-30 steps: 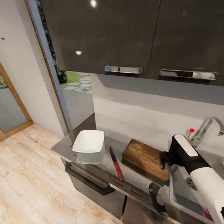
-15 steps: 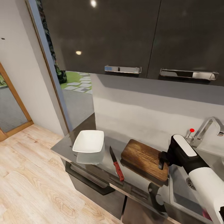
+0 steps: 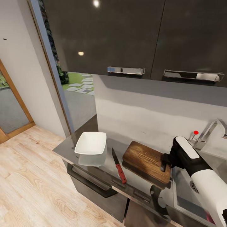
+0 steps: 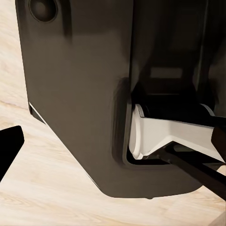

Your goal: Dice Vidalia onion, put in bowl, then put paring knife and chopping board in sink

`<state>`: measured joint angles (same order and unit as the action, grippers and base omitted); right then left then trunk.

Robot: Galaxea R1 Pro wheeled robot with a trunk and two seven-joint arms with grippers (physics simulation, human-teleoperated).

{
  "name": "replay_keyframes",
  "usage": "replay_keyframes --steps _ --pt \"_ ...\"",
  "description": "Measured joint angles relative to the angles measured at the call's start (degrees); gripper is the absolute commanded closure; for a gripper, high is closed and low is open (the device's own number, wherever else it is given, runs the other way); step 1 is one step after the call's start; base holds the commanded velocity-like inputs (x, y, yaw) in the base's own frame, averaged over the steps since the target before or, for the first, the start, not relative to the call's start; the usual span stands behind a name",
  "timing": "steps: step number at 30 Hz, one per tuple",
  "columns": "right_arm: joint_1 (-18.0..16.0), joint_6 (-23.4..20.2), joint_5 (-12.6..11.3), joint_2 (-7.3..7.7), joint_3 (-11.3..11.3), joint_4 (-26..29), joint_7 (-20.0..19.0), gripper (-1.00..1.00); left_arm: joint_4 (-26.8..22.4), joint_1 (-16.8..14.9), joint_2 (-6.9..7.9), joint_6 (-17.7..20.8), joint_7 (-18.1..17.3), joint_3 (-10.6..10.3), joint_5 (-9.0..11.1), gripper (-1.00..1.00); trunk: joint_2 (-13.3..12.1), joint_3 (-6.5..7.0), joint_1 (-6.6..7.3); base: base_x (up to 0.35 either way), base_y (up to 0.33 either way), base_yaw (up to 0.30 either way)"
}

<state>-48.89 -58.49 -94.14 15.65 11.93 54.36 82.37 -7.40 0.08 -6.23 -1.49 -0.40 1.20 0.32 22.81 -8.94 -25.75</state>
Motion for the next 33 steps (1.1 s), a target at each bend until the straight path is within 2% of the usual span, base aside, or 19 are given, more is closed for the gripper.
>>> replay_keyframes --steps 6,33 --pt "0.0 0.0 0.0 0.00 0.0 0.0 0.0 1.00 0.0 0.0 0.00 0.0 0.0 0.0 0.0 -1.00 0.0 0.00 0.00 0.000 -0.100 0.000" --pt "0.0 0.0 0.0 0.00 0.0 0.0 0.0 1.00 0.0 0.0 0.00 0.0 0.0 0.0 0.0 -1.00 0.0 -0.29 0.00 0.000 -0.002 0.030"
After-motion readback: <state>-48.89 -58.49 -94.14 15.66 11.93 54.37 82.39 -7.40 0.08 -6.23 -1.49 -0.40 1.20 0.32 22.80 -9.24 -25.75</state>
